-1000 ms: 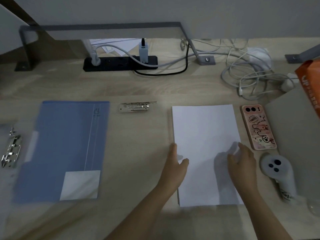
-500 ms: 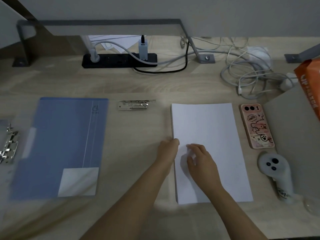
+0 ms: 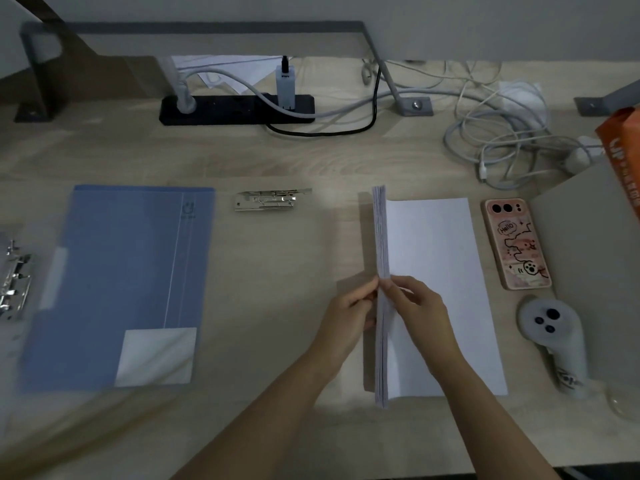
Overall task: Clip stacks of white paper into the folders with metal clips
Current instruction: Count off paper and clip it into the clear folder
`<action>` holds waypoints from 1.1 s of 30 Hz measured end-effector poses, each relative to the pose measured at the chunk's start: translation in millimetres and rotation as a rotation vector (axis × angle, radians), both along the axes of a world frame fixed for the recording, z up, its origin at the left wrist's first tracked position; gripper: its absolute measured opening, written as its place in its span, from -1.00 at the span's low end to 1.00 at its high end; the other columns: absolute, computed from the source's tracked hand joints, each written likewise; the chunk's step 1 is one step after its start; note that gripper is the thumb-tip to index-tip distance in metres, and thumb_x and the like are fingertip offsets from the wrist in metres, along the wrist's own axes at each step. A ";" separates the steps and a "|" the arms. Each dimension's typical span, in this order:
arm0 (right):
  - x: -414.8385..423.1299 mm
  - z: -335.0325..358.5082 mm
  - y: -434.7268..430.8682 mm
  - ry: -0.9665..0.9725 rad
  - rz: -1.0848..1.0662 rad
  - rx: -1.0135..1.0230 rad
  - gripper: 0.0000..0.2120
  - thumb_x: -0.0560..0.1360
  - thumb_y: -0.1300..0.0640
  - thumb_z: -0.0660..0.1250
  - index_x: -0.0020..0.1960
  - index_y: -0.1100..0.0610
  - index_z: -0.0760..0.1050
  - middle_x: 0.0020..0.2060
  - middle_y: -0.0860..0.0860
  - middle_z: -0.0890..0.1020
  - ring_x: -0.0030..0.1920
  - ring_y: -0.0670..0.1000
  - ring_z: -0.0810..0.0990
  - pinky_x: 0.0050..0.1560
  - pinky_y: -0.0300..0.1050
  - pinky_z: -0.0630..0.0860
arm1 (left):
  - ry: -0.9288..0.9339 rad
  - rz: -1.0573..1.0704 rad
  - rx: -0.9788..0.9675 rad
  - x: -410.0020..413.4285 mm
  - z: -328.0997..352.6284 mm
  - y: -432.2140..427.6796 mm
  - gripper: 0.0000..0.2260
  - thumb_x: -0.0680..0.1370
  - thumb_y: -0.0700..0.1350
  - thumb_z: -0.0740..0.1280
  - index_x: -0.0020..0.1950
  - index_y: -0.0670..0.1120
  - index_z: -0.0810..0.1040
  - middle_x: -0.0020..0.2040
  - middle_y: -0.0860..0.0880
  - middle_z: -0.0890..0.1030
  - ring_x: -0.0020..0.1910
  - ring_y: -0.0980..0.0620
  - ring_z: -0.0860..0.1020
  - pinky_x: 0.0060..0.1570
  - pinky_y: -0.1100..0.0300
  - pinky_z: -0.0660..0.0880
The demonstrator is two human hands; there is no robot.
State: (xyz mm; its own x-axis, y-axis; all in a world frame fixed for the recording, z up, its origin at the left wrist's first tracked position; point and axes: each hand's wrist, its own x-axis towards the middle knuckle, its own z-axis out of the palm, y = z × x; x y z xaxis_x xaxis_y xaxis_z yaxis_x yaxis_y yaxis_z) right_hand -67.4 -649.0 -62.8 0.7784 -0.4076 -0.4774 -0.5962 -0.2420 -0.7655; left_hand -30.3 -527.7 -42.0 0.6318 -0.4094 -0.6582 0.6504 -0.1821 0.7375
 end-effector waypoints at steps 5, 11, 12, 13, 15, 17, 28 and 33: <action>-1.8 -1.4 -3.7 -0.012 -0.023 0.060 -0.72 0.54 0.00 0.21 0.16 0.07 0.56 0.09 0.02 0.62 0.12 -0.04 0.56 0.27 0.01 0.45 | -0.018 -0.020 0.005 -0.5 4.7 -2.2 -0.63 0.61 -0.28 0.08 0.40 -0.08 0.36 0.09 0.10 0.53 -0.19 0.37 0.55 -0.22 0.51 0.49; -2.7 -3.2 -2.8 -0.011 -0.023 0.058 -0.72 0.55 0.00 0.20 0.17 0.07 0.53 0.11 0.02 0.61 0.13 -0.02 0.55 0.27 0.01 0.45 | -0.030 -0.029 0.008 -0.4 5.0 -1.8 -0.62 0.61 -0.28 0.07 0.41 -0.08 0.34 0.14 0.07 0.52 -0.13 0.32 0.54 -0.19 0.52 0.50; -2.7 -3.2 -2.7 -0.010 -0.021 0.052 -0.72 0.55 0.00 0.20 0.17 0.06 0.54 0.11 0.02 0.61 0.13 -0.02 0.55 0.27 0.01 0.45 | -0.029 -0.032 0.005 -0.2 4.8 -1.5 -0.62 0.61 -0.29 0.07 0.41 -0.08 0.34 0.14 0.06 0.52 -0.12 0.31 0.53 -0.18 0.52 0.50; -2.8 -3.6 -3.0 -0.009 -0.021 0.048 -0.73 0.55 0.00 0.20 0.17 0.07 0.54 0.11 0.02 0.61 0.13 -0.02 0.55 0.27 0.00 0.45 | -0.028 -0.028 0.002 0.1 4.4 -1.4 -0.62 0.61 -0.29 0.07 0.42 -0.09 0.34 0.14 0.06 0.52 -0.12 0.31 0.53 -0.17 0.52 0.50; -2.9 -4.7 -4.1 -0.006 -0.020 0.043 -0.72 0.55 0.01 0.20 0.17 0.08 0.54 0.10 0.02 0.61 0.13 -0.02 0.55 0.26 -0.01 0.45 | -0.033 -0.023 0.006 0.5 3.8 -1.6 -0.62 0.61 -0.29 0.08 0.41 -0.09 0.34 0.13 0.07 0.52 -0.14 0.32 0.54 -0.17 0.51 0.51; -2.3 -6.1 -4.4 -0.002 -0.023 0.037 -0.72 0.55 0.02 0.20 0.17 0.10 0.55 0.10 0.02 0.62 0.12 -0.02 0.55 0.25 -0.02 0.46 | -0.036 -0.022 0.005 0.9 3.4 -1.5 -0.62 0.60 -0.29 0.08 0.41 -0.08 0.36 0.11 0.08 0.54 -0.15 0.32 0.56 -0.17 0.50 0.51; -1.3 -15.7 0.9 -0.023 -0.041 -0.100 -0.79 0.56 0.04 0.19 -0.03 0.12 0.55 -0.15 -0.03 0.57 -0.11 -0.06 0.52 -0.02 -0.19 0.42 | -0.201 -0.014 0.209 -7.2 -9.7 -10.2 -0.62 0.60 -0.10 0.16 0.42 -0.01 0.25 0.28 0.12 0.31 0.16 0.32 0.36 0.16 0.47 0.29; 0.1 -8.1 8.1 0.008 -0.060 -0.102 -0.68 0.60 0.00 0.07 0.13 0.07 0.55 0.07 -0.07 0.56 0.10 -0.07 0.51 0.12 -0.21 0.38 | -0.103 0.025 0.252 -5.4 -25.4 -21.4 -0.88 0.61 -0.02 0.13 0.04 -0.06 0.31 -0.05 0.02 0.36 -0.11 0.14 0.41 -0.12 0.29 0.35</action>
